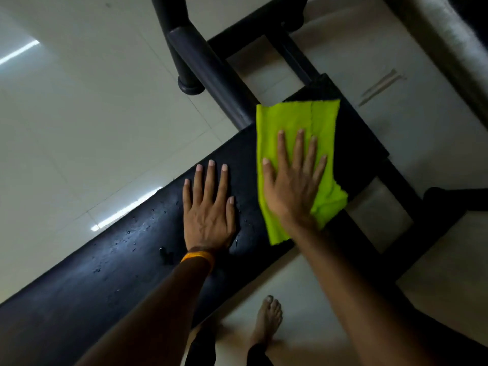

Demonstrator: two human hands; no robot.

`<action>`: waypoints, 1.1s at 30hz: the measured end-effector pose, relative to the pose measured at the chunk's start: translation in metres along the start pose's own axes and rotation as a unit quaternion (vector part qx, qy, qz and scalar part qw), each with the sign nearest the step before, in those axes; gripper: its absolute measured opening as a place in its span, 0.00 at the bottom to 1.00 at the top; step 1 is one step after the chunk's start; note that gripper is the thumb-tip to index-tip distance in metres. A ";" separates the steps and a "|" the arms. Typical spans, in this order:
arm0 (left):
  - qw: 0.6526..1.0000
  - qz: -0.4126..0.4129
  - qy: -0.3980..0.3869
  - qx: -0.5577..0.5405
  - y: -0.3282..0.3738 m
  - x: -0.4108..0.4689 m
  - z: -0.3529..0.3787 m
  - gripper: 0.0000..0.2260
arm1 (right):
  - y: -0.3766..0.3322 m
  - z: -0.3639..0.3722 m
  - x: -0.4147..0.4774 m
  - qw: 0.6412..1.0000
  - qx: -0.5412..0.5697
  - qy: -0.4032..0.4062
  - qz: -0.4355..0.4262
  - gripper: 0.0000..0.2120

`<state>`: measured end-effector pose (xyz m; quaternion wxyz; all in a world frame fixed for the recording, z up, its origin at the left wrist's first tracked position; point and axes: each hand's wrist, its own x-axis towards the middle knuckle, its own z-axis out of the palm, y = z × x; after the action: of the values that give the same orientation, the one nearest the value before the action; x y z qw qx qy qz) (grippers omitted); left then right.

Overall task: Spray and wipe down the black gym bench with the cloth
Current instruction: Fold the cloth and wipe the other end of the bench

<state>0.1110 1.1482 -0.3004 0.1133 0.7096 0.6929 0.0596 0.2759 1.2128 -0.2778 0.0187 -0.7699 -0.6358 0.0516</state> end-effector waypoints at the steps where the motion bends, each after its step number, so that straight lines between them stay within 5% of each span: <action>1: 1.000 0.002 0.004 0.000 0.001 0.001 0.000 0.28 | -0.010 0.002 -0.020 0.999 -0.005 -0.008 -0.034 0.30; 6: 1.000 0.002 0.005 0.007 0.000 0.006 -0.002 0.28 | 0.020 -0.009 0.019 0.966 -0.032 -0.040 -0.253 0.30; 11: 1.000 -0.003 0.000 0.014 -0.001 0.003 0.001 0.29 | 0.000 0.000 0.052 0.999 0.002 0.023 -0.022 0.30; 14: 1.000 -0.004 0.008 0.014 -0.003 0.003 0.001 0.28 | -0.009 0.000 -0.015 0.986 -0.014 -0.019 -0.166 0.29; 17: 1.000 -0.003 0.003 0.015 -0.002 0.004 -0.001 0.28 | 0.029 -0.005 0.027 0.965 -0.012 -0.020 -0.263 0.29; 22: 1.000 -0.012 -0.003 0.022 0.000 0.002 0.001 0.28 | 0.047 -0.002 0.053 0.999 0.017 0.037 -0.023 0.30; 28: 1.000 -0.009 -0.013 0.002 0.002 0.003 -0.008 0.27 | 0.066 -0.003 -0.050 0.994 0.012 -0.015 -0.105 0.32; 33: 0.998 0.051 -0.009 -0.022 0.008 0.024 -0.021 0.28 | 0.108 -0.002 0.029 0.989 0.069 0.056 0.120 0.32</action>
<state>0.1143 1.1738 -0.2804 0.1323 0.7420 0.6530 0.0741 0.3872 1.2206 -0.2875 0.1013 -0.8393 -0.5314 0.0538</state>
